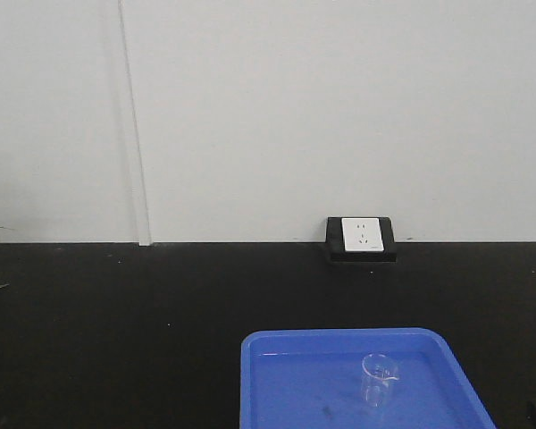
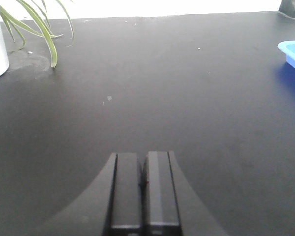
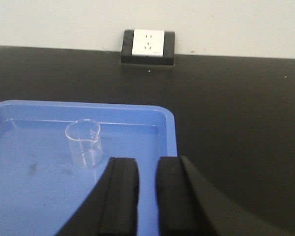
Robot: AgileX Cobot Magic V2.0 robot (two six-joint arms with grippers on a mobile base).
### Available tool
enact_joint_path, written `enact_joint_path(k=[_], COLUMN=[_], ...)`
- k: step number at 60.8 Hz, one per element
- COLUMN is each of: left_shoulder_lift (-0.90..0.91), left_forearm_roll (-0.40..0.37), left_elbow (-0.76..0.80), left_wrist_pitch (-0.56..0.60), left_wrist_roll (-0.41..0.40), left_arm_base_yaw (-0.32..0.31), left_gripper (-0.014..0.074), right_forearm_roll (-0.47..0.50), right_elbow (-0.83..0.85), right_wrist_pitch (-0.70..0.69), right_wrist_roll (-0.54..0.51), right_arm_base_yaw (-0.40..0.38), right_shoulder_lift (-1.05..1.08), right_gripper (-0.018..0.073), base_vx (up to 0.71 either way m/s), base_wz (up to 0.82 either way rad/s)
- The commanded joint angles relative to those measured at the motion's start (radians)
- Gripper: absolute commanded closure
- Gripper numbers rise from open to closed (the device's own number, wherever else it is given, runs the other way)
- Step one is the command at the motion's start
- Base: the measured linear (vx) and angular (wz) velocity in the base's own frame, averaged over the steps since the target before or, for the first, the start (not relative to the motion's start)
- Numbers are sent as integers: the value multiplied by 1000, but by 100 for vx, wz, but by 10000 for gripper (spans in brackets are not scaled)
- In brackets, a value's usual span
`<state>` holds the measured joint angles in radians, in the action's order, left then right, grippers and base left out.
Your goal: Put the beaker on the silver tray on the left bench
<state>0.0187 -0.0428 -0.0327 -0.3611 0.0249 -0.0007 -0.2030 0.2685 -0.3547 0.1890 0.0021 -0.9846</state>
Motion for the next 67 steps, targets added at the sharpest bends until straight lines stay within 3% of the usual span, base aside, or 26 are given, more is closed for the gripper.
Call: enact_joint_path(k=[1, 11, 17, 33, 43, 56, 67], left_shoulder_lift=[6, 6, 6, 6, 6, 6, 6], left_forearm_roll=[-8, -8, -8, -8, -8, -8, -8], left_elbow=[-20, -20, -20, -20, -20, -20, -20], left_wrist_pitch=[79, 79, 79, 79, 79, 79, 79], left_wrist_roll=[-1, -1, -1, -1, -1, -1, -1], left_arm_base_yaw=[-3, -3, -3, -3, -3, -3, -3], left_gripper=[595, 595, 595, 595, 595, 595, 595], right_forearm_roll=[1, -6, -65, -258, -294, -286, -215], right_elbow=[34, 34, 35, 122, 250, 402, 521], right_wrist_pitch=[-144, -304, -392, -582, -587, -570, -528], right_wrist_roll=[-5, -4, -4, -4, -1, -2, -5], right_arm_base_yaw=[-5, -5, -5, -4, 0, 86, 109], right_shoulder_lift=[-42, -183, -283, -597, -761, -904, -999], right_gripper=[215, 78, 32, 3, 3, 3, 3], base_vx=[0, 0, 0, 0, 0, 0, 1], base_wz=[0, 0, 0, -1, -1, -2, -3])
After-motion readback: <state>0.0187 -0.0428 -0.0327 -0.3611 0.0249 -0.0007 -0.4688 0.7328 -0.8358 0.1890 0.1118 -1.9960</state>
